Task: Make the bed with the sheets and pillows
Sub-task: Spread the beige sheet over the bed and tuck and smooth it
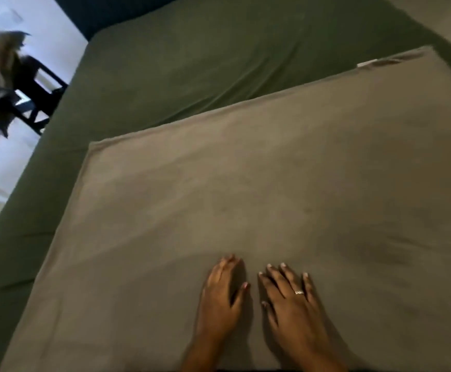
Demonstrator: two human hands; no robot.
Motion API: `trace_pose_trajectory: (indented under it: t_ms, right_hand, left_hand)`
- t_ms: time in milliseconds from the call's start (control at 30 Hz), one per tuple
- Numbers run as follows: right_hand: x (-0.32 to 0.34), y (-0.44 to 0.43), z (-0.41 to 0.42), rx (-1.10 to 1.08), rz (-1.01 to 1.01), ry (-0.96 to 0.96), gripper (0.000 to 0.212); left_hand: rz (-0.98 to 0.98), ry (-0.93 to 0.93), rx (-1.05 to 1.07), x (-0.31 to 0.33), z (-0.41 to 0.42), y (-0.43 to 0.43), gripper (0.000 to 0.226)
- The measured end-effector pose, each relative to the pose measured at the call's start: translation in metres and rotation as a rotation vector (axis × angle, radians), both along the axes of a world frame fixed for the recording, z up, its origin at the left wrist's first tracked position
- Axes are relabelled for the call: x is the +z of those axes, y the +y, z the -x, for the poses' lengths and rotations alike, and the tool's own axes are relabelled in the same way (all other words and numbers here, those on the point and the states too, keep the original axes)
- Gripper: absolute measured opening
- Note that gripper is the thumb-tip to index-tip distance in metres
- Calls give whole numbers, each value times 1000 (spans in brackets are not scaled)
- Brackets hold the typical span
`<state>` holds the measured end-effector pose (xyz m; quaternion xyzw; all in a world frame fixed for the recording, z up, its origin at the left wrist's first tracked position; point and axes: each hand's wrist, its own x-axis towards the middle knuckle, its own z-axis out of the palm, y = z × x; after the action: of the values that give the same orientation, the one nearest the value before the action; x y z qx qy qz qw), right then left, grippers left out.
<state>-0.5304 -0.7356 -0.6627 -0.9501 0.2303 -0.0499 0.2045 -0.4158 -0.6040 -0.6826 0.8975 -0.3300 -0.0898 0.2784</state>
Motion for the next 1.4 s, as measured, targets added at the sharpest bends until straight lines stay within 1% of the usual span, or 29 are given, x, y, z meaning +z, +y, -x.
trace_pose_trajectory:
  t_ms: [67,100,167,200,233,300,333,367,400,433,500,567,600,667,800,900,1000,1067,1133,1200,1267,1300,1367,1400]
  right_hand:
    - [-7,29,-21,113,23,-61,50]
    - [-11,47,-30,150,31,-98,49]
    - [-18,83,-39,178,45,-130,47]
    - [-22,105,-43,168,53,-141,44]
    - [-25,124,-46,142,56,-161,41]
    - [-26,161,-52,75,16,-184,46]
    - [-24,176,-54,48,-1,-197,47]
    - [-21,194,-60,38,-1,-219,47]
    - [-18,210,-64,40,-2,-240,47]
    - [-17,230,-68,49,10,-264,47]
    - [-11,265,-71,101,-5,-306,40]
    - [-4,295,-74,178,-40,-308,27]
    - [-3,307,-73,202,-83,-277,28]
    - [-8,324,-70,222,-168,-218,37]
    - [-17,338,-63,258,-242,-113,44]
    - [-20,338,-58,328,-202,-73,42]
    - [-13,337,-60,346,-151,41,47]
    - [-1,339,-60,354,-110,28,45]
    - [6,340,-61,329,-71,-10,42]
    - [8,336,-69,229,-39,-12,35]
    - [3,331,-83,128,-17,17,39]
    - [-2,327,-90,116,-9,-1,40]
    - [-3,321,-99,142,6,-34,30]
    - [-2,321,-99,173,20,-31,30]
  left_hand:
    - [-68,-47,-62,-3,-11,54,63]
    - [-90,-76,-134,-2,-15,77,68]
    - [-177,-114,-297,2,-20,111,81]
    - [-233,-133,-349,2,-22,128,83]
    - [-268,-166,-382,-1,-24,145,77]
    - [-282,-243,-426,-6,-28,178,48]
    - [-277,-260,-451,-5,-30,192,37]
    - [-259,-279,-463,-4,-35,210,33]
    - [-242,-279,-458,0,-42,227,38]
    - [-225,-273,-443,3,-48,246,47]
    - [-267,-256,-417,7,-61,275,59]
    - [-327,-250,-404,12,-68,295,66]
    - [-348,-245,-406,13,-70,302,68]
    - [-339,-251,-420,15,-74,309,66]
    - [-259,-235,-430,16,-81,312,44]
    - [-212,-221,-432,19,-88,311,34]
    - [-203,-211,-452,23,-95,308,29]
    - [-224,-200,-451,28,-95,307,28]
    - [-225,-200,-405,34,-93,304,25]
    - [-200,-224,-335,40,-91,302,18]
    - [-171,-276,-300,43,-89,301,18]
    - [-154,-296,-282,42,-89,300,17]
    - [-109,-307,-230,41,-89,298,12]
    - [-84,-301,-201,41,-89,298,9]
